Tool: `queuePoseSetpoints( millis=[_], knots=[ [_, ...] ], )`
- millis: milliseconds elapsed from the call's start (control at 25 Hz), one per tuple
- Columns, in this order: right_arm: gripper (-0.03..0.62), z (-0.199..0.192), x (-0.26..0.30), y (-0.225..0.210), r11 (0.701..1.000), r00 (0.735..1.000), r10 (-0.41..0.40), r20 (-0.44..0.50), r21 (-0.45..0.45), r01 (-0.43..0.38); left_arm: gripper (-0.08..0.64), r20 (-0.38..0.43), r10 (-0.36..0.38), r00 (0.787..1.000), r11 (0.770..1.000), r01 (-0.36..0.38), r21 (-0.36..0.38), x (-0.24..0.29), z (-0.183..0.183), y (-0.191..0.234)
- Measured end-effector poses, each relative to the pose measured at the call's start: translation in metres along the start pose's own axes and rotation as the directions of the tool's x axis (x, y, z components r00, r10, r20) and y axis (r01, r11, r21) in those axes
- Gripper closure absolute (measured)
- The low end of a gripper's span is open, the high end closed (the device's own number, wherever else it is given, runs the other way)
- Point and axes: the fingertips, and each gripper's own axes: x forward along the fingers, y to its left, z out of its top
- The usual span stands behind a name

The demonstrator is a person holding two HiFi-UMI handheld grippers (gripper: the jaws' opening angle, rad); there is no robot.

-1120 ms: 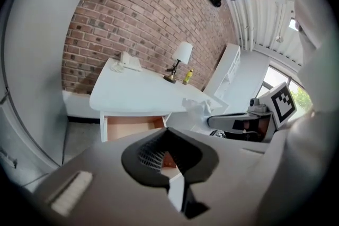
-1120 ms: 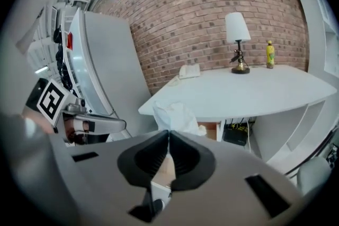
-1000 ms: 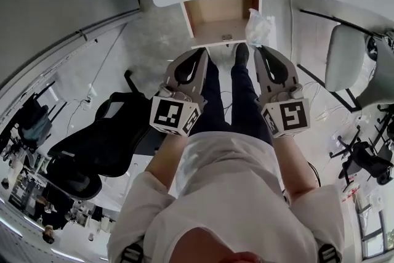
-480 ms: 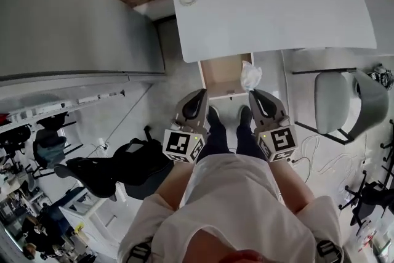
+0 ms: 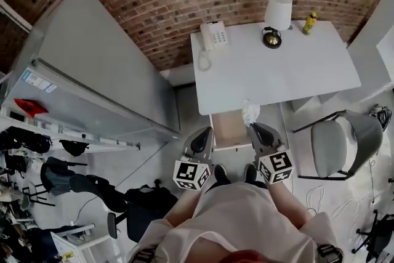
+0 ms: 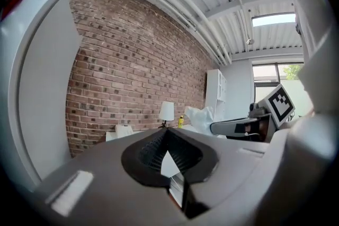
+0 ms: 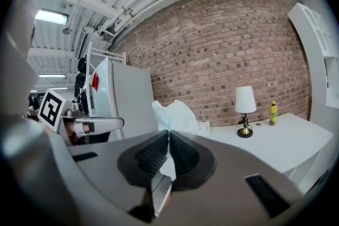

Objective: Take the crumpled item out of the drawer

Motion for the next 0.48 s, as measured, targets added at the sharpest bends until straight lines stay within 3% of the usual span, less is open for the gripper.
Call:
queuePoseSetpoints(
  millis=[480],
  knots=[
    [0.575, 0.057, -0.014, 0.008, 0.999, 0.994, 0.007, 0.108, -0.052, -0.002, 0.552, 0.125, 0.038, 0.991, 0.998, -0.043, 0.036, -0.016, 0.051, 0.004]
  ],
)
